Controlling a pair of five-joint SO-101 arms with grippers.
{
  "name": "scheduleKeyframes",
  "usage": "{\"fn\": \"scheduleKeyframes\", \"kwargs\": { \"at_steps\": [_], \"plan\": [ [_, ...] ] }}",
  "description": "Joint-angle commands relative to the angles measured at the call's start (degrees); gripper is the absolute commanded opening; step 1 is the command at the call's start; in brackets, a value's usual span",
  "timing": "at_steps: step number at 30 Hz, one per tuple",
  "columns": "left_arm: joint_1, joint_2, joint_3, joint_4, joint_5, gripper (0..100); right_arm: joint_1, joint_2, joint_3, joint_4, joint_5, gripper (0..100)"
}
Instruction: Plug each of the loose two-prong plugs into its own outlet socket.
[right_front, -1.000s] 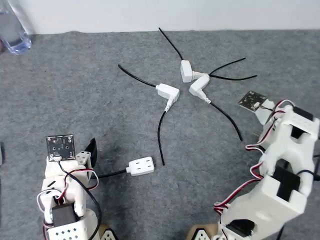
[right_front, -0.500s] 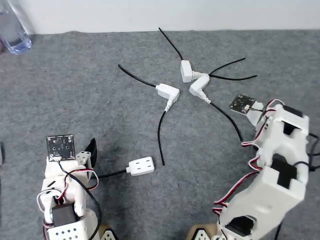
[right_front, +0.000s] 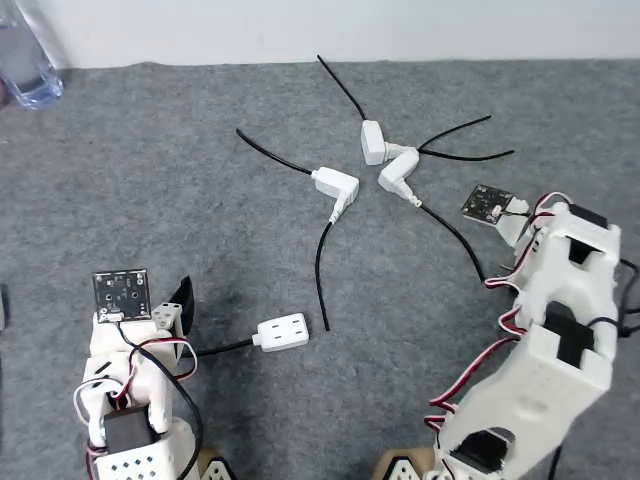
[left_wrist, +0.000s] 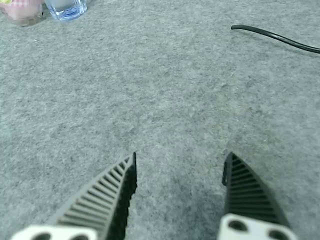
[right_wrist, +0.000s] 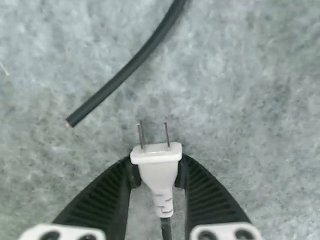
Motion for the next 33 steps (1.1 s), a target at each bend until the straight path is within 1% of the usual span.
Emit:
{"fn": "scheduleKeyframes", "kwargs": {
  "at_steps": [1,6,9,15,20,24,26,29,33],
  "plan": [
    [0.44,-0.70,-0.48,0.00,-0.35,26,-0.31,0.75,-0.53,0.04,-0.79,0.4],
    [0.44,-0.70,-0.48,0.00,-0.35,26,-0.40,-2.95,-0.35,1.27,-0.79,0.9],
    [0.44,-0.70,-0.48,0.00,-0.35,26,-0.92,-7.34,-0.44,5.41,-0.35,0.9],
    [0.44,-0.70,-0.48,0.00,-0.35,26,-5.23,-12.35,-0.18,16.04,0.88,0.9],
    [0.44,-0.70,-0.48,0.00,-0.35,26,-13.23,-15.08,-0.18,27.56,1.23,0.9],
    [0.44,-0.70,-0.48,0.09,-0.35,26,-20.97,-17.36,-0.18,32.13,0.79,0.9],
    [0.44,-0.70,-0.48,0.18,-0.35,26,-24.75,-18.51,0.09,32.75,-0.09,0.9],
    [0.44,-0.70,-0.48,0.18,-0.35,26,-30.46,-19.47,1.14,32.13,-4.57,0.9],
    [0.44,-0.70,-0.48,0.26,-0.26,26,-35.12,-19.47,4.40,25.71,-8.79,0.9]
  ]
}}
